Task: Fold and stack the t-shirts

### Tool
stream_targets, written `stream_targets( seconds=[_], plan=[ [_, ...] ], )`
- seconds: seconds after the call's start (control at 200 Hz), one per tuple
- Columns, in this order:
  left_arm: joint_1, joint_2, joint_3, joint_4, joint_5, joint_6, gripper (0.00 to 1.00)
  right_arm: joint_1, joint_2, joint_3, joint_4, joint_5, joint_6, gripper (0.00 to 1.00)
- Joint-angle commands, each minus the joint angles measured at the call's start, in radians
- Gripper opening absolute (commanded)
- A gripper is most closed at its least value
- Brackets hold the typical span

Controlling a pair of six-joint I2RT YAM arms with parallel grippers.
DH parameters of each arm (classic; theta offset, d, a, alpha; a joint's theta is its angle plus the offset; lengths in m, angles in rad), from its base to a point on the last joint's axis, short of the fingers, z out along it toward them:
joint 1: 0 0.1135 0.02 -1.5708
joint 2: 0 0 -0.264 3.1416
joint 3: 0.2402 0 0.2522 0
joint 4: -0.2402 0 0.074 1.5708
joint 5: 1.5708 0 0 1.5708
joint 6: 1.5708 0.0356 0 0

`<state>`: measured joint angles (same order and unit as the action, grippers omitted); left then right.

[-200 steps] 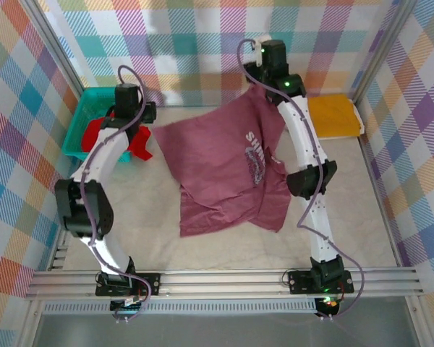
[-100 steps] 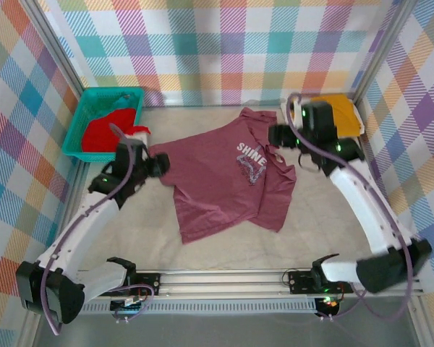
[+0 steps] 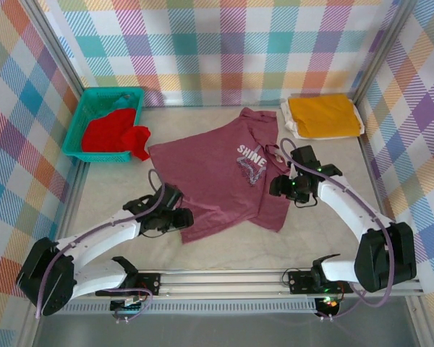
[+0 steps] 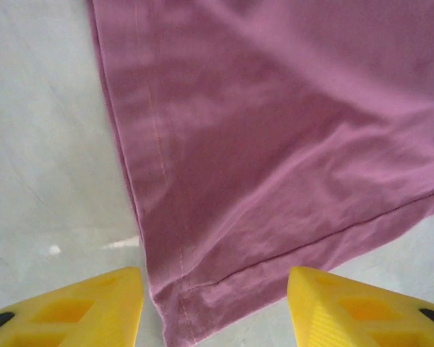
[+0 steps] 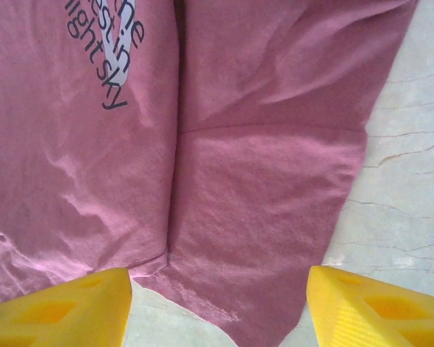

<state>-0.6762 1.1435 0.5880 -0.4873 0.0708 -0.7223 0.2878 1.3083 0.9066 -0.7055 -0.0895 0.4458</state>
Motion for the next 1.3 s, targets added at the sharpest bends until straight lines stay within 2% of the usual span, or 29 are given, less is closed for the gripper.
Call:
stream_targets(
  seconds=[0.0, 0.115, 0.305, 0.46, 0.64, 0.77, 0.819, 0.894, 1.014, 1.099, 1.184, 1.294],
  plan=[
    [-0.064, 0.016, -0.033, 0.074, 0.004, -0.13, 0.55, -0.013, 0.02, -0.035, 0.031, -0.042, 0.023, 0.66],
    [-0.131, 0.042, -0.046, 0.104, -0.011, -0.184, 0.55, -0.028, 0.041, -0.041, 0.06, -0.045, 0.011, 0.66],
    [-0.177, 0.127, -0.056, 0.131, -0.029, -0.234, 0.51, -0.032, 0.055, -0.026, 0.095, -0.05, 0.011, 0.66],
    [-0.205, 0.156, -0.015, 0.012, -0.07, -0.263, 0.46, -0.032, 0.05, -0.025, 0.102, -0.047, 0.011, 0.66],
    [-0.196, 0.063, -0.054, -0.177, -0.193, -0.349, 0.33, -0.041, 0.061, -0.055, 0.121, -0.057, 0.026, 0.65],
    [-0.122, -0.128, -0.102, -0.33, -0.303, -0.399, 0.31, -0.05, 0.056, -0.075, 0.108, -0.106, 0.037, 0.65],
    [-0.079, -0.224, -0.132, -0.339, -0.325, -0.384, 0.31, -0.049, 0.065, -0.074, 0.098, -0.134, 0.027, 0.61],
    [-0.007, -0.347, -0.173, -0.333, -0.332, -0.354, 0.32, -0.04, 0.076, -0.085, 0.105, -0.208, 0.019, 0.49],
    [0.058, -0.427, -0.197, -0.277, -0.298, -0.292, 0.31, 0.006, 0.09, -0.113, 0.115, -0.218, 0.028, 0.35],
    [0.058, -0.371, -0.153, -0.212, -0.239, -0.245, 0.3, 0.011, 0.117, -0.134, 0.142, -0.248, 0.053, 0.22],
    [0.039, -0.255, -0.069, -0.159, -0.171, -0.196, 0.28, 0.029, 0.159, -0.148, 0.162, -0.238, 0.067, 0.18],
    [-0.043, -0.115, -0.003, -0.064, -0.154, -0.195, 0.27, 0.028, 0.199, -0.18, 0.206, -0.201, 0.103, 0.1]
  ],
)
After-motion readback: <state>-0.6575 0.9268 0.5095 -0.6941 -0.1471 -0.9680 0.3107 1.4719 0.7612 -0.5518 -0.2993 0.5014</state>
